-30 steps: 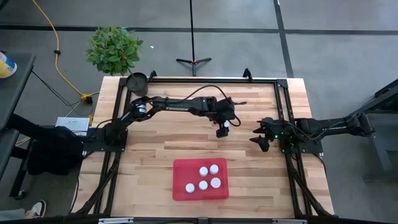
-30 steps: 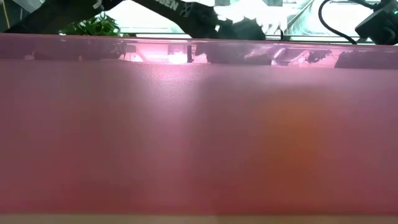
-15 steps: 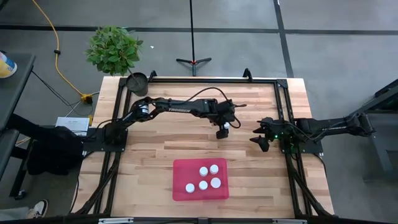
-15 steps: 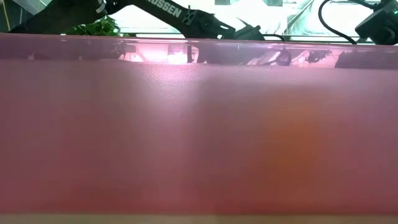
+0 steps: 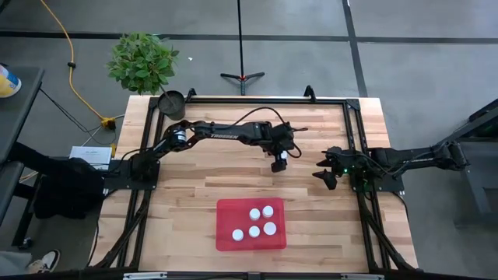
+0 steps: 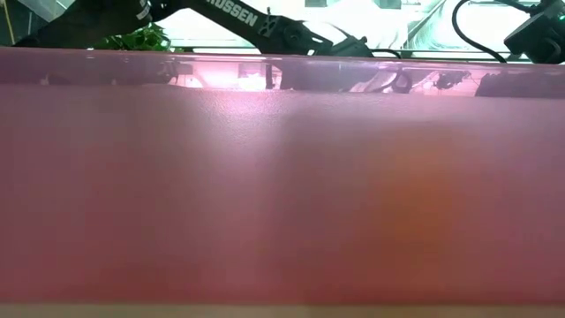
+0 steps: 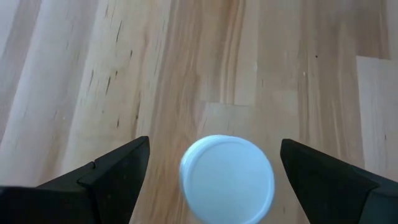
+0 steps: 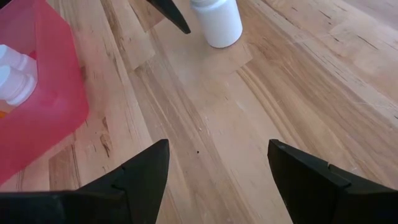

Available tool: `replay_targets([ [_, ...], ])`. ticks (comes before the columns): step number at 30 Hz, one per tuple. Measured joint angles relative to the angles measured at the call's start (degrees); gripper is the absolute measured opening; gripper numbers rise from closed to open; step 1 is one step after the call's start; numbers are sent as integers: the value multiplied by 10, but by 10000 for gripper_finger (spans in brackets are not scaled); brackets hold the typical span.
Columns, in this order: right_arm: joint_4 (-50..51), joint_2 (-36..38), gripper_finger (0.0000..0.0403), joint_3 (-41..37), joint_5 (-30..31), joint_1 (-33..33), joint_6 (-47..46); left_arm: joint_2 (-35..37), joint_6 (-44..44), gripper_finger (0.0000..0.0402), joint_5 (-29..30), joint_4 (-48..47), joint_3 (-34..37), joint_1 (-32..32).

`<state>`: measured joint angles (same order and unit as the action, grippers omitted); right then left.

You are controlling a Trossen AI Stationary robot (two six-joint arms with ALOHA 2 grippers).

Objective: Pick and place pill bottles into a basket
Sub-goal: Put the white pill bottle into the pink bin

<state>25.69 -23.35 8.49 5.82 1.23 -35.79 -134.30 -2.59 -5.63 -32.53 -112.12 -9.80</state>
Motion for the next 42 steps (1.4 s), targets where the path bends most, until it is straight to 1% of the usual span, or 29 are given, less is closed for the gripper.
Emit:
replay_targets([
  [9, 0, 0, 264, 0, 0, 0, 0, -2, 0, 393, -10, 0, 0, 0],
  [12, 0, 0, 264, 0, 0, 0, 0, -7, 10, 381, -19, -10, 0, 0],
  [16, 0, 0, 264, 0, 0, 0, 0, -7, 13, 348, -28, 0, 0, 0],
  [25, 1, 0, 263, 0, 2, 0, 2, -7, 14, 242, -19, 6, 0, 0],
  [28, 1, 0, 263, 0, 2, 0, 2, -7, 14, 213, -19, 7, 0, 0],
  [38, 2, 0, 263, 0, 2, 0, 2, -7, 14, 210, -13, 7, 0, 0],
  [42, 2, 0, 263, 0, 2, 0, 2, -4, 14, 209, -1, 11, 0, -3],
])
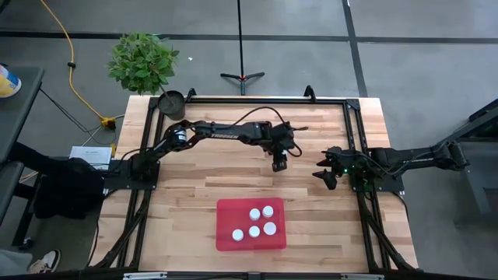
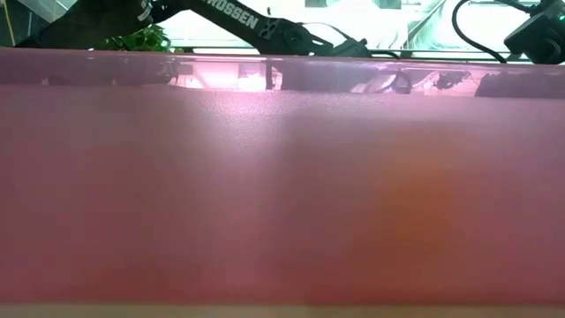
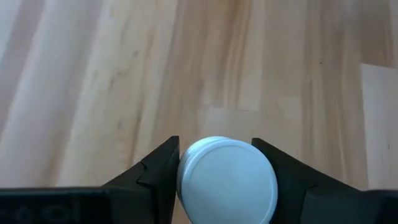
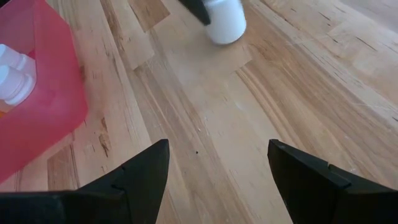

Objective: Pick and place pill bottles into a basket
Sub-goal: Put the white pill bottle into the pink bin

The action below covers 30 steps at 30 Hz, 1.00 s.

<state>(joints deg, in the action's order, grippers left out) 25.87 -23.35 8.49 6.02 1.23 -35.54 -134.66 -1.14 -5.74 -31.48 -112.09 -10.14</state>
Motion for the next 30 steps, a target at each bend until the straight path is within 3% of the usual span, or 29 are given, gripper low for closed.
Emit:
replay_targets([
  [7, 0, 0, 263, 0, 0, 0, 0, 7, -4, 209, 7, -42, -58, -12],
  [17, 0, 0, 263, 0, 0, 0, 0, 8, -28, 209, 23, -117, -230, -35],
  [22, 0, 0, 263, 0, 0, 0, 0, 52, -28, 209, 27, -73, -220, -44],
  [30, 0, 0, 263, 0, 0, 0, 4, 114, -42, 209, 43, -82, -229, -49],
])
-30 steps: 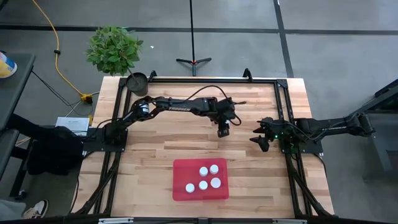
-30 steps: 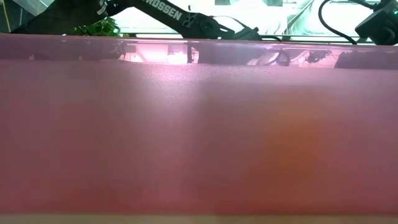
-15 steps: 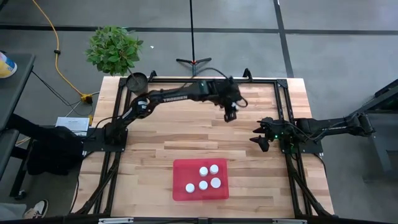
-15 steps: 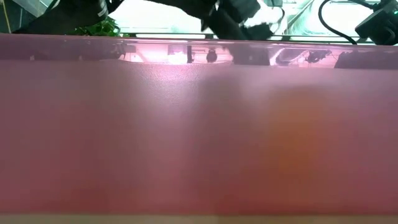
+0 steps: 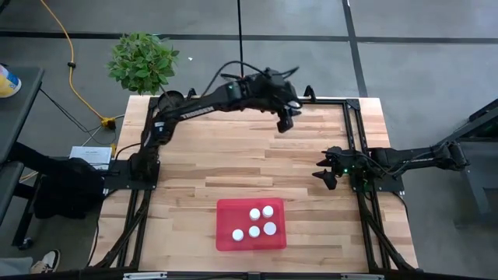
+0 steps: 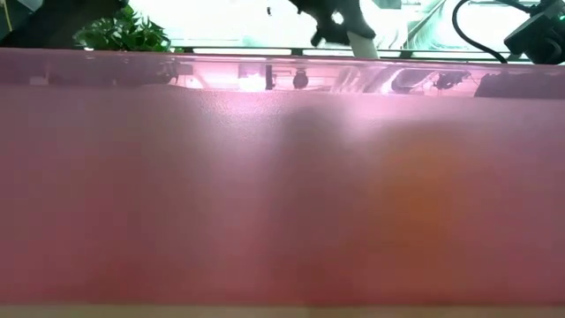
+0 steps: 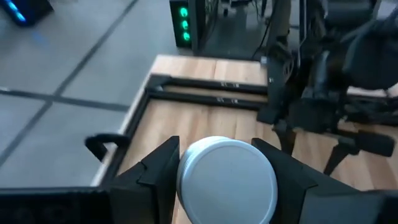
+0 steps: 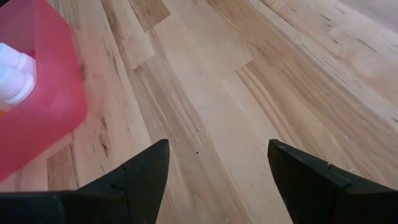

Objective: Pick and place pill bottles into a basket
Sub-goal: Put the white pill bottle into the pink bin

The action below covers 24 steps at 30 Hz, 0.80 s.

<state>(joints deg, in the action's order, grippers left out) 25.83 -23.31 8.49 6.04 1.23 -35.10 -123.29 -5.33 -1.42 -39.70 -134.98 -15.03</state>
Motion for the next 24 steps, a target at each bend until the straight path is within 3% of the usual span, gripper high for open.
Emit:
replay_targets([
  [14, 0, 0, 264, 0, 0, 0, 0, 135, -20, 209, 35, 1, 0, 0],
  [24, 0, 0, 264, 0, 0, 0, 0, 243, -13, 209, 23, -91, 0, 12],
])
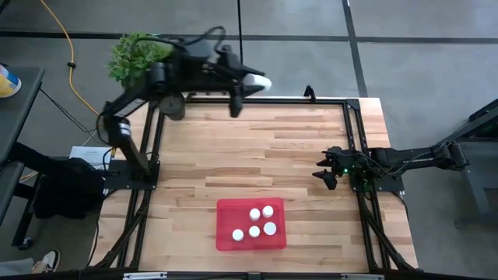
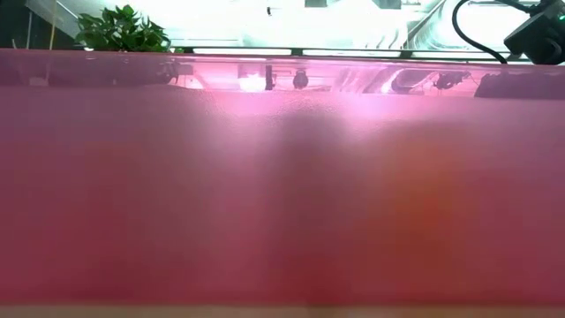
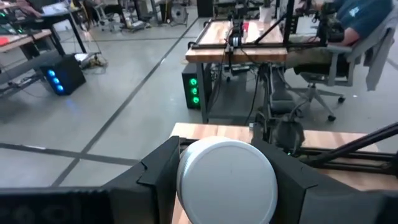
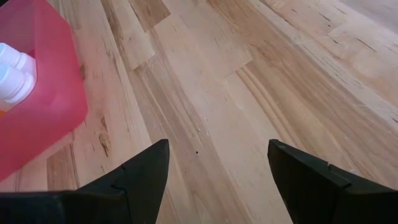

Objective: Pick and place pill bottles into a basket
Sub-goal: Put the white pill bottle into the pink bin

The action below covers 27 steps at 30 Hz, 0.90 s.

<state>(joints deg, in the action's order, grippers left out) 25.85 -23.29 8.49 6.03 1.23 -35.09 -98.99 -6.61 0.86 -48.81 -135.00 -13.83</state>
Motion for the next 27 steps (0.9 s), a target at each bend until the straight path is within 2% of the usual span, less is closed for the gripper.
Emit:
replay_targets([
  [10, 0, 0, 264, 0, 0, 0, -1, 105, 11, 209, -10, -97, 0, 0],
  [16, 0, 0, 264, 0, -2, 0, -9, 162, 48, 209, -21, -172, 0, 0],
  [27, 0, 0, 264, 0, -2, 0, -9, 205, 125, 209, -53, -305, 0, 0],
])
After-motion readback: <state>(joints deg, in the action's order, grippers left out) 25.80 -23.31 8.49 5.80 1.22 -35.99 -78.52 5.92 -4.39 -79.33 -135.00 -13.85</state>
